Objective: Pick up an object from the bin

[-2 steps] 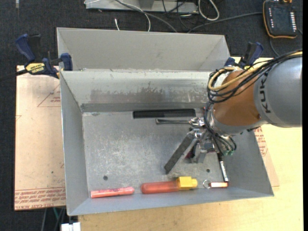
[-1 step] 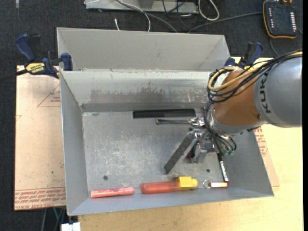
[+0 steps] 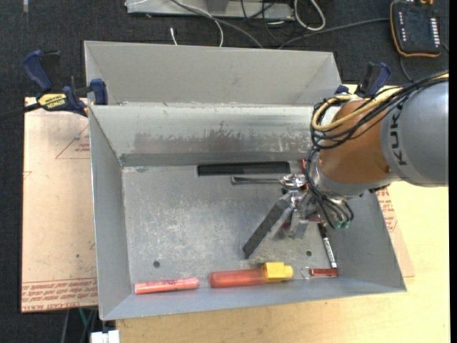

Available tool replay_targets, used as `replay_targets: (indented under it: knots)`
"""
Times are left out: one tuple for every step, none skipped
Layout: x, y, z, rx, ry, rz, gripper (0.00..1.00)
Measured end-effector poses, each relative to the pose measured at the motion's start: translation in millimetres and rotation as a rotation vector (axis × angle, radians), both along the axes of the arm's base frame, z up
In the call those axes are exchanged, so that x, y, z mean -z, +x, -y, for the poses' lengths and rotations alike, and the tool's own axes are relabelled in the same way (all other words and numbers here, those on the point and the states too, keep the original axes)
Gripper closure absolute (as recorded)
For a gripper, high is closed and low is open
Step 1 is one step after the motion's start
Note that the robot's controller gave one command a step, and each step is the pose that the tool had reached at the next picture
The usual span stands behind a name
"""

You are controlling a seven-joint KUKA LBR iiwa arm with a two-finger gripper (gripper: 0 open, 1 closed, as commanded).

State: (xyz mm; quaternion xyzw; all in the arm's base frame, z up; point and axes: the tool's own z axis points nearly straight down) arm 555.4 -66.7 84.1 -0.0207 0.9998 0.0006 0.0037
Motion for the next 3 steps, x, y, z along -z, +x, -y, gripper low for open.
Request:
replay_targets:
  knots:
    - [-14.1,0.8,-0.1,0.000,0.000,0.003,1.00]
    - [-33.2,-0.9,-0.8,-0.001,0.001,-0.004,1.00]
    - [-64.6,-0.1,-1.1,-0.002,0.001,-0.001,1.00]
